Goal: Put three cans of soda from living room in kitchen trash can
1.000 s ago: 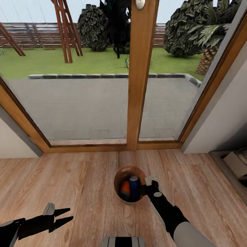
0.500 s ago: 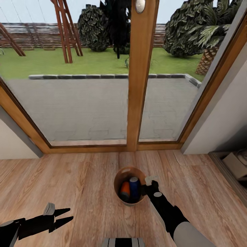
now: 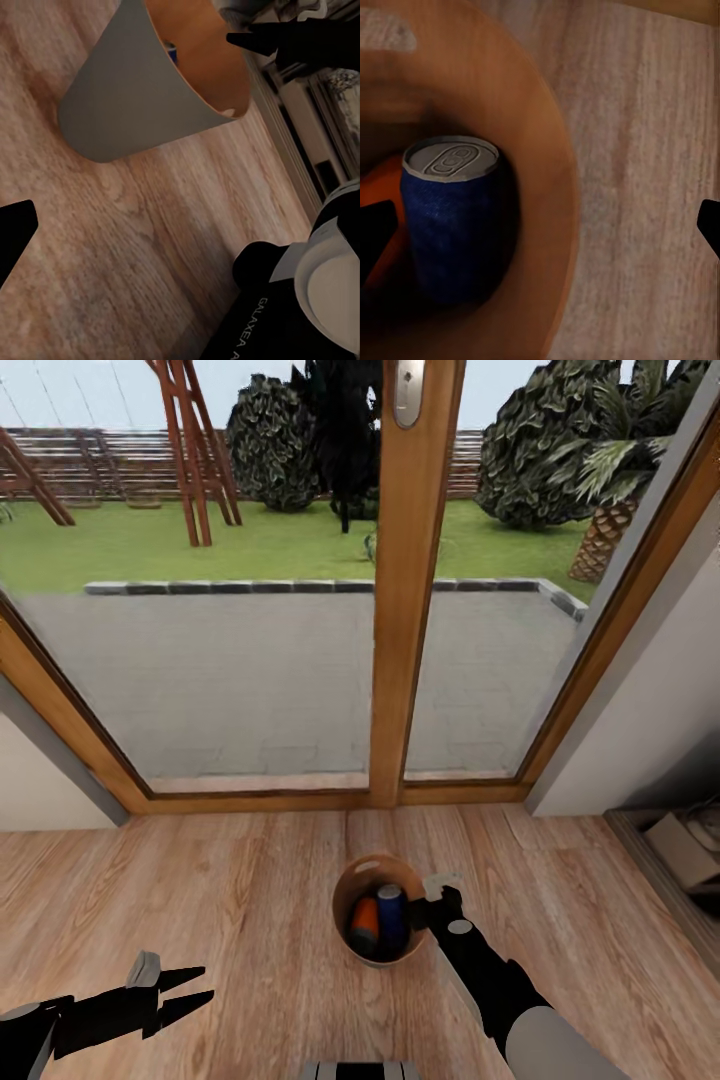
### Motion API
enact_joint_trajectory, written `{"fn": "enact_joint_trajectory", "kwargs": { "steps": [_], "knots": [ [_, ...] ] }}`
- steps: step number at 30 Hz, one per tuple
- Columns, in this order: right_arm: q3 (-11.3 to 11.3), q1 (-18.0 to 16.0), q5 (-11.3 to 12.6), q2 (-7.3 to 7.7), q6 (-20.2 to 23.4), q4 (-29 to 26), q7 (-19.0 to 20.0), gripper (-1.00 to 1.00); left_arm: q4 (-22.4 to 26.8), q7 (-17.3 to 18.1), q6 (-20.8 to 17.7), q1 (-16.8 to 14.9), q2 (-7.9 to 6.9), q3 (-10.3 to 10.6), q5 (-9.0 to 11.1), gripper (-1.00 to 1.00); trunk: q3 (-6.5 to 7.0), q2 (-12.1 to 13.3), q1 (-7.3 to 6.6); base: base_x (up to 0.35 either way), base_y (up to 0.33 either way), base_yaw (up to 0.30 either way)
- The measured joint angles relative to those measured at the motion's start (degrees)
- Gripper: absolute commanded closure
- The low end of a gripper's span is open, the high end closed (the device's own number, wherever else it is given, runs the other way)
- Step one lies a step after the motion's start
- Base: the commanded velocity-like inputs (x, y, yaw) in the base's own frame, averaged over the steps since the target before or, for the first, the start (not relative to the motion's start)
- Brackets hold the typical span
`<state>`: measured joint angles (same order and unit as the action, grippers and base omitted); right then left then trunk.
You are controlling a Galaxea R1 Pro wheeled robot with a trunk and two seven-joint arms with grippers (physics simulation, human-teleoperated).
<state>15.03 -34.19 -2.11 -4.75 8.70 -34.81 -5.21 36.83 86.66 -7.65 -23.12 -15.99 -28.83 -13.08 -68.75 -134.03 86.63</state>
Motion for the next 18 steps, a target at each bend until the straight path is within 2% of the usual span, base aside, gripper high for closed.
{"fn": "enact_joint_trajectory", "kwargs": {
  "steps": [18],
  "knots": [
    [0.0, 0.0, 0.0, -0.17, 0.0, 0.0, 0.0, -1.00, 0.0, 0.0, 0.0, 0.0, 0.01, 0.1, 0.0, -1.00, 3.23, 7.2, -3.95, 0.000, 0.000, 0.000]
  ]
}}
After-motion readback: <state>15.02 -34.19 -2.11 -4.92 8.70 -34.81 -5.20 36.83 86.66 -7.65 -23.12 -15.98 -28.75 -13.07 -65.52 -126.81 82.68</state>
